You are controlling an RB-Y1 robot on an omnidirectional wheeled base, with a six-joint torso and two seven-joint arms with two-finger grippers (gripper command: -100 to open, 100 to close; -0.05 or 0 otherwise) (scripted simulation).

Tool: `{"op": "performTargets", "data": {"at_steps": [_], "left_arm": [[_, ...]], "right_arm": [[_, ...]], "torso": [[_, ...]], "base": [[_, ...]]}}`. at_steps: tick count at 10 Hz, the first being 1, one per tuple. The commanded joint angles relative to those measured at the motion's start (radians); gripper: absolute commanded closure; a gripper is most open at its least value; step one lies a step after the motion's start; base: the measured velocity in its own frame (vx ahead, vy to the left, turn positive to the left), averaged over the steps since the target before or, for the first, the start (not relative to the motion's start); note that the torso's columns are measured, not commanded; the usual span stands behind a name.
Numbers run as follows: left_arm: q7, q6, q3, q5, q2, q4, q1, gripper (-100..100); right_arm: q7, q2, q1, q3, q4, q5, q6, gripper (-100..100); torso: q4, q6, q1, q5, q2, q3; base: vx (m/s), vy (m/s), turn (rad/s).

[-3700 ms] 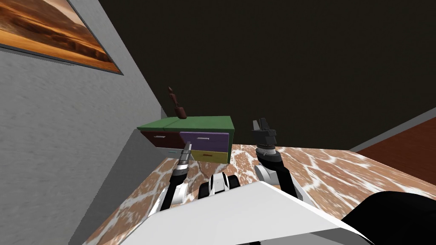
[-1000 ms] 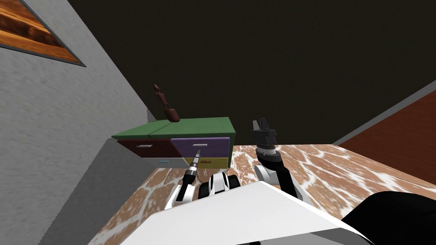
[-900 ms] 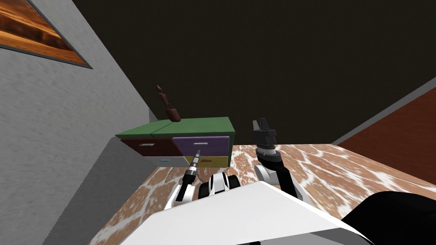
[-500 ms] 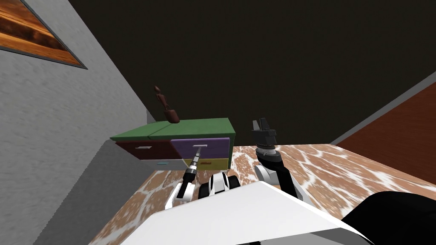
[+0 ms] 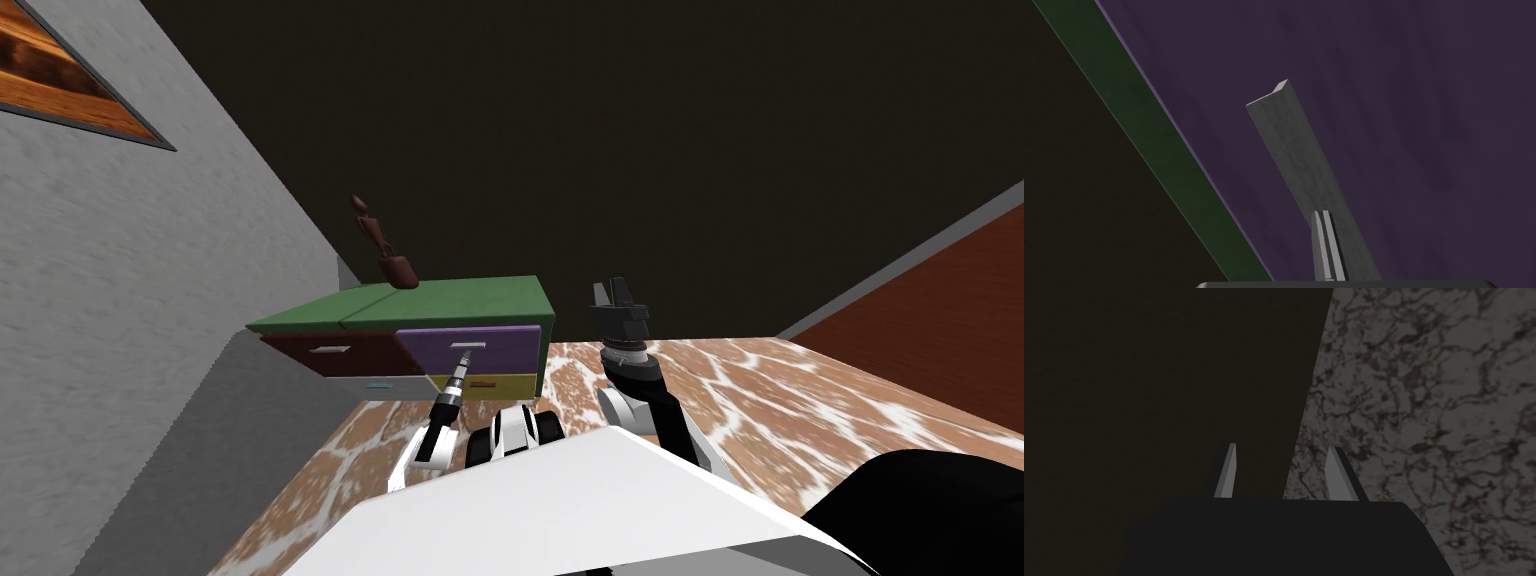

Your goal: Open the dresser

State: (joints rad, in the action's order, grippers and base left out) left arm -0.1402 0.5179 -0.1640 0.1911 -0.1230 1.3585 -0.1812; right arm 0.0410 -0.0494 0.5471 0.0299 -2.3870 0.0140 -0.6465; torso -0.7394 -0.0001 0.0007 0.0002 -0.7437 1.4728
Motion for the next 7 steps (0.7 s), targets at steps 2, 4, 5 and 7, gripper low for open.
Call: {"op": "performTargets", "data": {"at_steps": [2, 4, 5, 7], "left_arm": [[0.008, -0.014, -0.010, 0.002, -0.008, 0.028, -0.015, 100], [0.008, -0.015, -0.011, 0.003, -0.008, 0.031, -0.017, 100], [0.005, -0.013, -0.007, 0.002, -0.005, 0.018, -0.011, -100], [0.003, -0.012, -0.004, 0.002, -0.002, 0.008, -0.006, -100]], "right_arm": [[0.000, 0.000, 0.000, 0.000, 0.000, 0.000, 0.000, 0], [0.000, 0.000, 0.000, 0.000, 0.000, 0.000, 0.000, 0], [0.000, 0.000, 0.000, 0.000, 0.000, 0.000, 0.000, 0], [0.000, 0.000, 0.001, 0.000, 0.000, 0.000, 0.000, 0]], "torso": [[0.000, 0.000, 0.001, 0.000, 0.001, 0.000], [0.001, 0.000, -0.002, 0.000, 0.005, 0.003], [0.003, 0.000, -0.002, -0.001, 0.012, 0.007], [0.005, 0.000, -0.003, -0.001, 0.017, 0.010]], "base": [[-0.191, 0.043, 0.018], [-0.145, 0.021, 0.013], [0.060, -0.020, -0.028], [0.138, -0.040, -0.015]]}}
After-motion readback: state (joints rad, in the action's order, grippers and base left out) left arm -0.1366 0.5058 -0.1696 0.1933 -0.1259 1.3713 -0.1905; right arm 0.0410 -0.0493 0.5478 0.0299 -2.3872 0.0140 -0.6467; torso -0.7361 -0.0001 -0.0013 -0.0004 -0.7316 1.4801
